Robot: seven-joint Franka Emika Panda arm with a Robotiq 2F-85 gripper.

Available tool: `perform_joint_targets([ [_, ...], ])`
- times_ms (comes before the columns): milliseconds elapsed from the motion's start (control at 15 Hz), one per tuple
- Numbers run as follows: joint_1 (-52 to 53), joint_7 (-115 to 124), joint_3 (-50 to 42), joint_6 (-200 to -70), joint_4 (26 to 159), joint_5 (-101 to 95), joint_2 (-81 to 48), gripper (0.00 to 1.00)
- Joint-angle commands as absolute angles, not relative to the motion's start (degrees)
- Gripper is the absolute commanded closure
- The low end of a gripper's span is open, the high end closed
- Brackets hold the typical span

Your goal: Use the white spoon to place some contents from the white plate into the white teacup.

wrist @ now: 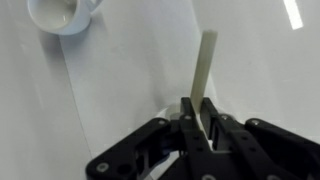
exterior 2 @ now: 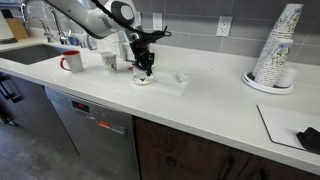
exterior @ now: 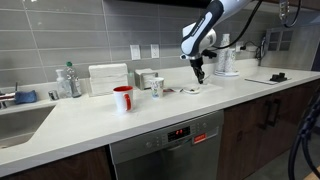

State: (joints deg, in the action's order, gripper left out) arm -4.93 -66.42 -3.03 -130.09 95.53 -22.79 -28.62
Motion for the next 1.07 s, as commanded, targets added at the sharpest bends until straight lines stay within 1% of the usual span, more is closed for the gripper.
perform_joint_targets([
  [0,-4.19,-65.48,-3.4,-129.44,95.15,-24.59,-29.25,0.97],
  [1000,-5.01,-68.51,-1.16,-130.0,95.51,-21.79,-29.38,0.97],
])
